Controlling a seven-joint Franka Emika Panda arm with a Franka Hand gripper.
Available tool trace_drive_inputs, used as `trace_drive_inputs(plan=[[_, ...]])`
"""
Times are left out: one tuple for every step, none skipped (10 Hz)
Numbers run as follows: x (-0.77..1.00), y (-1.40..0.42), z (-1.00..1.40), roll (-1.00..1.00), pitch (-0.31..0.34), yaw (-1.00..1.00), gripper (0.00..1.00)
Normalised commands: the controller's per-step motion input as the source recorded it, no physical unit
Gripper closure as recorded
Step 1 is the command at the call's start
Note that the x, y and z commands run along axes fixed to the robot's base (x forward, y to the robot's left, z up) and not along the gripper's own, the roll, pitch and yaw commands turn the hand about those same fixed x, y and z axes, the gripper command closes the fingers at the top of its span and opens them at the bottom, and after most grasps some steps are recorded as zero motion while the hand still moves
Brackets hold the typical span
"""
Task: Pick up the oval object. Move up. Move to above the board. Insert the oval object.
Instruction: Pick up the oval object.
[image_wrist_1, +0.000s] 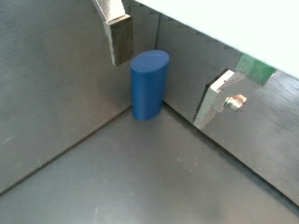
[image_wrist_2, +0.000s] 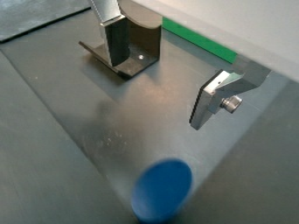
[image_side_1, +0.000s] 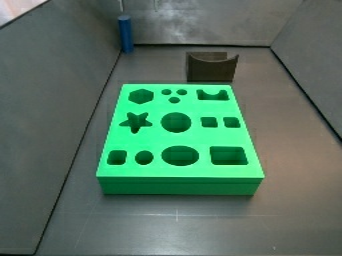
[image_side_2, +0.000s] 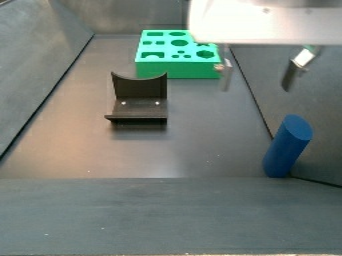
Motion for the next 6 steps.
trace_drive_inputs(plan=[[-0.23, 0.15, -0.22, 0.07, -0.003, 0.0, 0.0], [-0.61, 0.35, -0.43, 0.08, -0.099, 0.0, 0.0], [-0.43, 0.39, -0.47, 0.04, -0.109, 0.0, 0.0], [-0.37, 0.38, -0.47, 0.03, -0.133, 0.0, 0.0], [-0.22, 0.34, -0.45, 0.03, -0.106, 0.01, 0.0], [-0.01, 0.28, -0.38, 0.0, -0.084, 0.02, 0.0]])
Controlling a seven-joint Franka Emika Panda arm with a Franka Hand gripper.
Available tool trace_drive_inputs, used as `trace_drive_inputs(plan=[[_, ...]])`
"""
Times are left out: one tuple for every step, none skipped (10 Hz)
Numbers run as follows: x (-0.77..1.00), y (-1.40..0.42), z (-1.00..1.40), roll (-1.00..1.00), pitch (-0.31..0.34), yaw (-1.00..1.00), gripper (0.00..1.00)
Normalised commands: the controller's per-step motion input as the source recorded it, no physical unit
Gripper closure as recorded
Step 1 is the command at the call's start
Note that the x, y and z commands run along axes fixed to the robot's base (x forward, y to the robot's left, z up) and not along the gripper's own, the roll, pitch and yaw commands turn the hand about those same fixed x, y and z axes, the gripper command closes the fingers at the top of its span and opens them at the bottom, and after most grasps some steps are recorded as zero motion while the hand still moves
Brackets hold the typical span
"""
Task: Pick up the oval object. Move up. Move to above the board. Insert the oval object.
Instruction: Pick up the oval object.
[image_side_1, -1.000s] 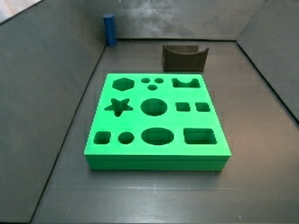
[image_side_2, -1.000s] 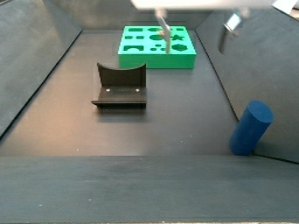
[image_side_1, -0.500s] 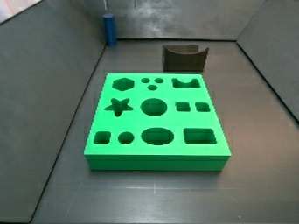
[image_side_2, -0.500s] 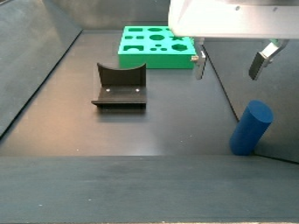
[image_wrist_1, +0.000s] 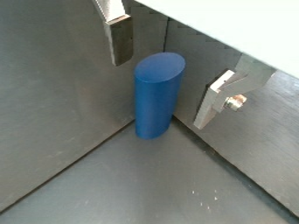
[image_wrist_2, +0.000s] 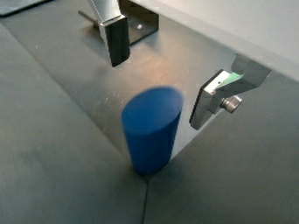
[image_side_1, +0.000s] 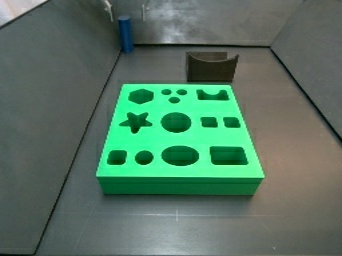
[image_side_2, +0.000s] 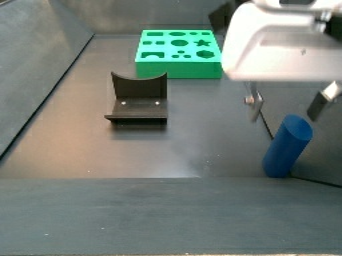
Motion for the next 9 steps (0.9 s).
trace_drive_inputs(plan=[[0.11, 0.19, -0.4, 0.0, -0.076, 0.0, 0.0], [0.2, 0.26, -0.5, 0.0, -0.069, 0.0, 0.0], [0.02, 0.25, -0.59, 0.0, -0.134, 0.0, 0.0], [-0.05, 0.13, 0.0, -0.07, -0.056, -0.05, 0.0], [0.0, 0.0, 0.0, 0.0, 0.009, 0.0, 0.0], [0.0, 0.0, 0.0, 0.0, 0.0, 0.0, 0.0], [0.0, 0.0, 0.0, 0.0, 0.0, 0.0, 1.0], [0.0, 0.0, 0.0, 0.0, 0.0, 0.0, 1.0], [0.0, 0.0, 0.0, 0.0, 0.0, 0.0, 1.0]])
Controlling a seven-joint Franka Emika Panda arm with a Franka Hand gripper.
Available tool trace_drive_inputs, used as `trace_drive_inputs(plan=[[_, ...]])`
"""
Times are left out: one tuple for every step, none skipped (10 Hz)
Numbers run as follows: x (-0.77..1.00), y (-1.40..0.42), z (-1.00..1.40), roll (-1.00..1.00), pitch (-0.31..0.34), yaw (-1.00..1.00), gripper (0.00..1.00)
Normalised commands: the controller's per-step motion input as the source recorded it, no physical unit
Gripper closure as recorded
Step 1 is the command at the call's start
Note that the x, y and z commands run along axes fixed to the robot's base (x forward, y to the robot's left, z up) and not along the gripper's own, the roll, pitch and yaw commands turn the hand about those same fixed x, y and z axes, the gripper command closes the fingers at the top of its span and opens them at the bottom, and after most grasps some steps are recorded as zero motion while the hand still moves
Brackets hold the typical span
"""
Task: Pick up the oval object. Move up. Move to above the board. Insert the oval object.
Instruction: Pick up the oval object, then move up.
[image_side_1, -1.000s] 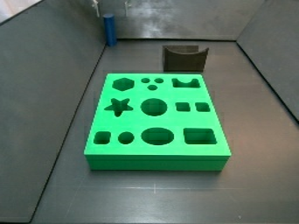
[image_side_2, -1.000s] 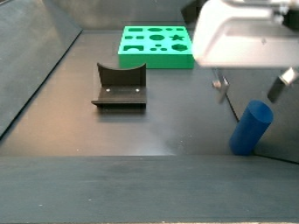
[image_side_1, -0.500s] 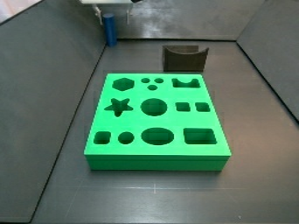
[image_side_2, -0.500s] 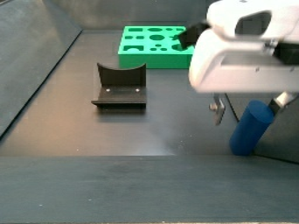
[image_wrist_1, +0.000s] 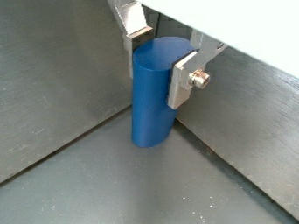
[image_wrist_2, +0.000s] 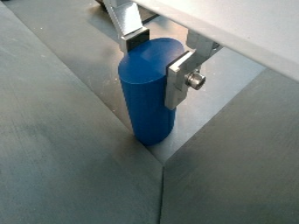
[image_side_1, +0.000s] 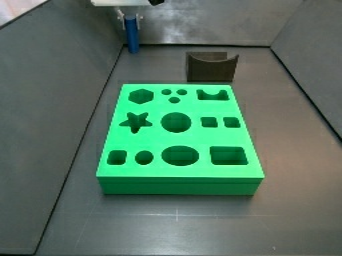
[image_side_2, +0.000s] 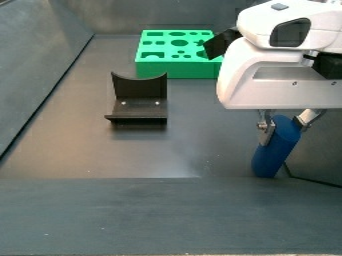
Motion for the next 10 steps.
trace_drive_inputs(plan=[[0.0, 0.0, 0.0, 0.0, 0.0, 0.0, 1.0], [0.0, 0.0, 0.0, 0.0, 0.0, 0.0, 1.0], [0.0, 0.0, 0.0, 0.0, 0.0, 0.0, 1.0], [0.0, 0.0, 0.0, 0.0, 0.0, 0.0, 1.0], [0.0, 0.0, 0.0, 0.0, 0.0, 0.0, 1.0], [0.0, 0.0, 0.0, 0.0, 0.0, 0.0, 1.0], [0.0, 0.0, 0.0, 0.0, 0.0, 0.0, 1.0], [0.0, 0.0, 0.0, 0.0, 0.0, 0.0, 1.0], [0.0, 0.0, 0.83, 0.0, 0.0, 0.0, 1.0], [-0.03, -0.03, 0.83, 0.0, -0.01, 0.0, 1.0]])
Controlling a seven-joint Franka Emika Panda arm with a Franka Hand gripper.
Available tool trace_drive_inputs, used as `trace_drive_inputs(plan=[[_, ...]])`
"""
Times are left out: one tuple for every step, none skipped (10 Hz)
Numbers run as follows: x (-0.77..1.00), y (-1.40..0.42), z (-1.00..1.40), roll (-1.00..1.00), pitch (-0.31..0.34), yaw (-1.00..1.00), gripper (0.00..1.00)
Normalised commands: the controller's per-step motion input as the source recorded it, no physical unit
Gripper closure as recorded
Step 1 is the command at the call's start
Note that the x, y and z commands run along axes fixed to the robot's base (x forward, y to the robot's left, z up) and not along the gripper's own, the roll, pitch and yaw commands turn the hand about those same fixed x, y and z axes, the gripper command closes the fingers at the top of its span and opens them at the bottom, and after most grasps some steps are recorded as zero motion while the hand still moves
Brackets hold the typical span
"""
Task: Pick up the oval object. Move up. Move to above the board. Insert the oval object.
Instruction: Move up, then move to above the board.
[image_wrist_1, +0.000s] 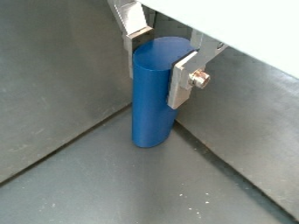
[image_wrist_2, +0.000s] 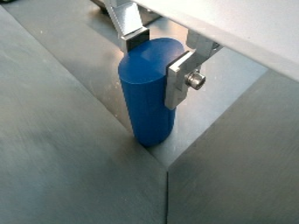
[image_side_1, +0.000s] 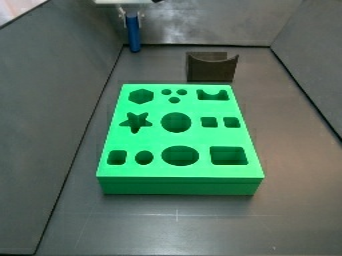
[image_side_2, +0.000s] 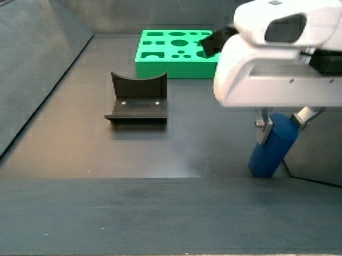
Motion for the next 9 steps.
trace_drive_inputs(plan=[[-0.07, -0.04, 0.73, 0.01, 0.005, 0.0, 1.0], [-0.07, -0.04, 0.62, 0.03, 0.014, -0.01, 1.0], [-0.06, -0.02, 0.45, 0.06, 0.037, -0.01, 1.0], [-0.05, -0.01, 0.32, 0.08, 0.056, -0.01, 1.0], [-0.04, -0.01, 0.2, 0.09, 0.07, -0.01, 1.0], [-0.35, 0.04, 1.0, -0.27, -0.113, 0.15, 1.0], [-0.35, 0.04, 1.0, -0.26, -0.114, 0.15, 1.0], [-0.33, 0.03, 1.0, -0.24, -0.122, 0.12, 1.0], [-0.26, 0.03, 1.0, -0.18, -0.087, 0.04, 1.0]])
